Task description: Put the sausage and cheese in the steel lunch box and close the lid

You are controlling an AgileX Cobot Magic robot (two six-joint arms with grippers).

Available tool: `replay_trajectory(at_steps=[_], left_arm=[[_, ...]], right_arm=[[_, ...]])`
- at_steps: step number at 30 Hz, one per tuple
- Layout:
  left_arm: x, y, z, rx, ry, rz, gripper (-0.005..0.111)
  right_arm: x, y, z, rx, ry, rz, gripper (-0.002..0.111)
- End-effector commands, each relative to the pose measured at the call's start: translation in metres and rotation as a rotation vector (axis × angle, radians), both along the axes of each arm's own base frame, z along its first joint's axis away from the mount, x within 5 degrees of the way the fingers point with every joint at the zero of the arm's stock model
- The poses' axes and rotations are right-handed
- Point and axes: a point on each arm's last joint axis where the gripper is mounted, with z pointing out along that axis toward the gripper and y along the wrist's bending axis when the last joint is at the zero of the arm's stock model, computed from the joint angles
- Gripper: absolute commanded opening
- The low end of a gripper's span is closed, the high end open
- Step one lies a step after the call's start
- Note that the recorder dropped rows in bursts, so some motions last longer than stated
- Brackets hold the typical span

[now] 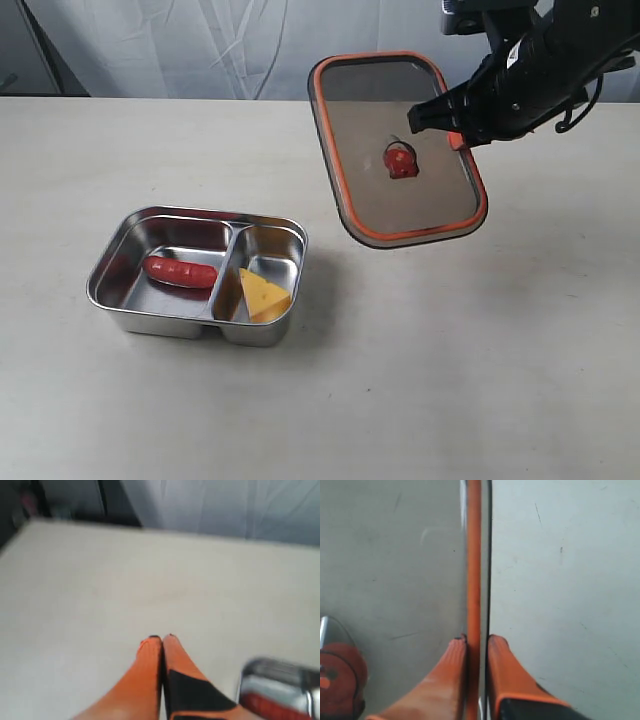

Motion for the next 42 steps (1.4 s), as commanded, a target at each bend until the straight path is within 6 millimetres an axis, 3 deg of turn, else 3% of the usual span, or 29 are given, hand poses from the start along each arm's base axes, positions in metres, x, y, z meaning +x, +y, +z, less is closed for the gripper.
replay_trajectory(at_steps=[1, 3, 8, 11, 13, 16, 18, 28, 42], left_arm=[[0.003, -0.022, -0.036, -0.357, 0.347, -0.02, 0.0], [0.012, -0.038, -0.035, -0.538, 0.303, -0.112, 0.0], [0.026, -0.064, -0.016, -0.747, 0.102, -0.414, 0.001], [0.032, -0.074, -0.009, -0.828, 0.015, -0.558, 0.008], [0.035, -0.079, -0.009, -0.871, -0.005, -0.647, 0.017], [0.042, -0.085, -0.015, -0.953, 0.01, -0.766, 0.047], [0.043, -0.088, -0.02, -0.976, 0.035, -0.823, 0.057], [0.049, -0.083, -0.035, -0.84, 0.083, -0.773, 0.058], [0.054, -0.078, -0.038, -0.801, 0.063, -0.706, 0.058]], right_arm=[[-0.001, 0.001, 0.004, 0.023, -0.019, -0.003, 0.0], [-0.001, 0.001, 0.004, 0.024, -0.019, -0.003, 0.0], [-0.002, 0.004, 0.004, 0.037, -0.01, 0.002, 0.0], [-0.005, 0.012, 0.005, 0.064, -0.005, 0.046, 0.0], [-0.007, 0.021, 0.005, 0.105, 0.002, 0.081, 0.0], [-0.011, 0.032, 0.006, 0.133, 0.004, 0.12, 0.0], [-0.014, 0.038, 0.006, 0.144, 0.008, 0.137, 0.0], [-0.027, 0.068, 0.008, 0.204, 0.012, 0.204, 0.0], [-0.032, 0.076, 0.014, 0.296, 0.02, 0.253, 0.0]])
